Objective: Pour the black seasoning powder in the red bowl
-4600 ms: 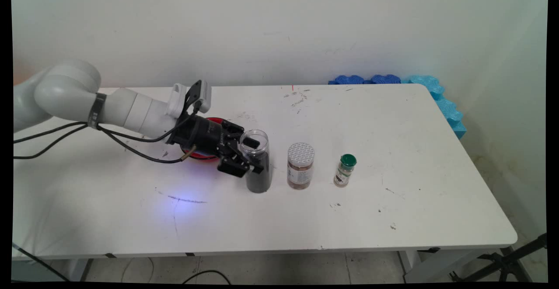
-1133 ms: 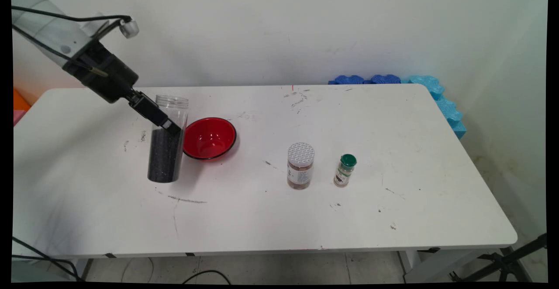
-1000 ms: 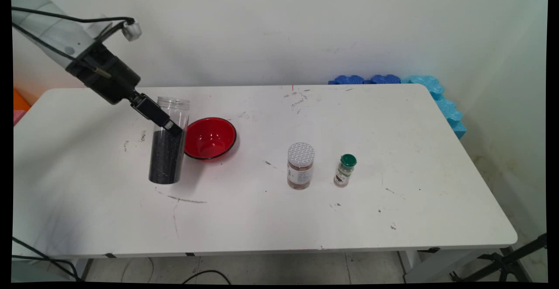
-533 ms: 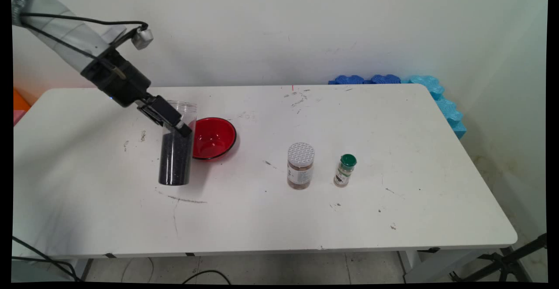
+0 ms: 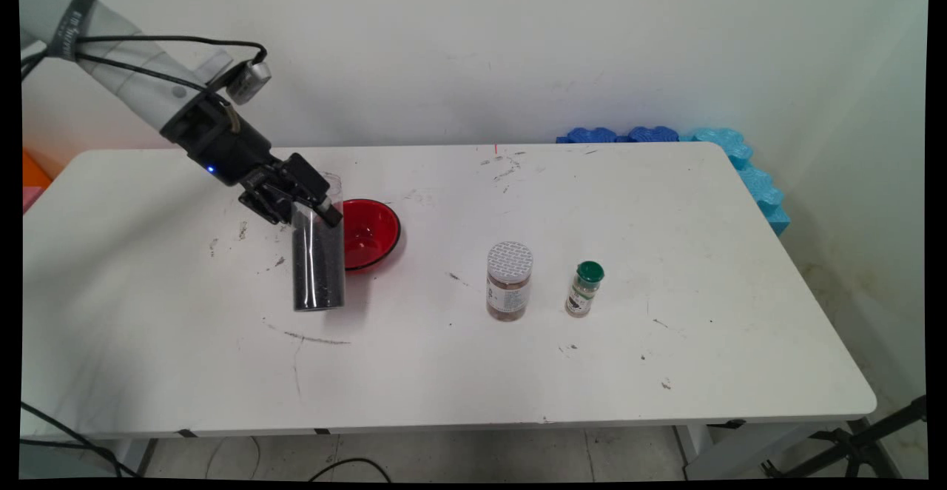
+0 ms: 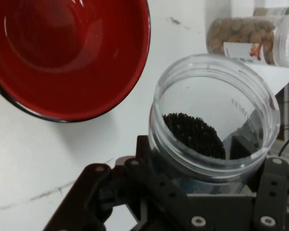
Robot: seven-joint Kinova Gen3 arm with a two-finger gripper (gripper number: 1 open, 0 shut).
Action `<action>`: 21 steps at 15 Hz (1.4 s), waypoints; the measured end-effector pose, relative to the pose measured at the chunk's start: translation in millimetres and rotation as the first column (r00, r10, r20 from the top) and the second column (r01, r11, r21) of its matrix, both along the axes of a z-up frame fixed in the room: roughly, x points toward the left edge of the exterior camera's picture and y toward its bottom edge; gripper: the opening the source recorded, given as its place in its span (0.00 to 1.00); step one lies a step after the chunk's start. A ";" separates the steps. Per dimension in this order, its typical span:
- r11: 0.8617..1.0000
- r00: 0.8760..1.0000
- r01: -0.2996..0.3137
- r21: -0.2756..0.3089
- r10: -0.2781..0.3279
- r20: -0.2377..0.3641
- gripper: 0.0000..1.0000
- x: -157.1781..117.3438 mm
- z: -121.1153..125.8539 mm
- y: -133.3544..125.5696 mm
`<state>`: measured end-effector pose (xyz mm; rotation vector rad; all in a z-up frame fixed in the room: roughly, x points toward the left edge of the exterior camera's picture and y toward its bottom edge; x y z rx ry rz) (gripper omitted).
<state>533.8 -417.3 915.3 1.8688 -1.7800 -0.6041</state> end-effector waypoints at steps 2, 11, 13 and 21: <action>0.997 0.998 -0.060 0.052 0.061 -0.009 0.00 -1.7 -3.4 -1.1; 0.937 0.967 -0.238 0.256 0.252 -0.024 0.00 -8.5 -4.9 -0.2; 0.919 0.958 -0.266 0.290 0.286 -0.025 0.00 -8.1 -9.0 -2.6; 0.844 0.919 -0.354 0.404 0.394 -0.019 0.00 -7.4 -24.4 -13.0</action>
